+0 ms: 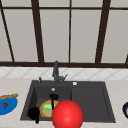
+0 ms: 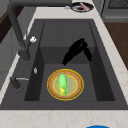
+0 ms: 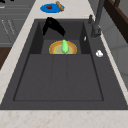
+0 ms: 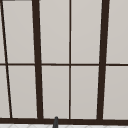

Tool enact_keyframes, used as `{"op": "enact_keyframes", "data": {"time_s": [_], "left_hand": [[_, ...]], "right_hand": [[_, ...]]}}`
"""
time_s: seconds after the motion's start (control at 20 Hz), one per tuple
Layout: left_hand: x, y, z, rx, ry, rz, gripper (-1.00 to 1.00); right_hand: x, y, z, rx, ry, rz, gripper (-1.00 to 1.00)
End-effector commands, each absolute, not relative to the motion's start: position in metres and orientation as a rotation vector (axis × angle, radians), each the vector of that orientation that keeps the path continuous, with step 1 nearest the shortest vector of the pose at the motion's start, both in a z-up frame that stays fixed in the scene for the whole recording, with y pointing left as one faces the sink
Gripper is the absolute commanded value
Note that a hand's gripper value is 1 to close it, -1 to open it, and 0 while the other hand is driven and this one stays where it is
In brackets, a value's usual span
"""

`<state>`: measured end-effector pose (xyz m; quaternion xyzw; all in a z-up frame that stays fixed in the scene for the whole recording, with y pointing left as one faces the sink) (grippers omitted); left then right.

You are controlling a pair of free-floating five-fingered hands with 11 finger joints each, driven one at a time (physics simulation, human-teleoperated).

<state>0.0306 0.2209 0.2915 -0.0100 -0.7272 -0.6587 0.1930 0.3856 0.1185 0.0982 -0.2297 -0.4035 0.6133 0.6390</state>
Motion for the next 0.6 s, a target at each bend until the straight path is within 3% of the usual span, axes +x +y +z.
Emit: {"op": "enact_keyframes", "data": {"time_s": [0.0, 0.55], "left_hand": [[0.031, 0.221, 0.292, -0.028, -2.040, -1.848, 0.00], [0.031, 0.221, 0.292, -0.028, -2.040, -1.848, 0.00]], "right_hand": [[0.386, 0.118, 0.080, -0.470, -0.847, 1.408, -1.00], [0.408, 0.146, 0.006, -0.535, -0.789, 1.461, -1.00]]}}
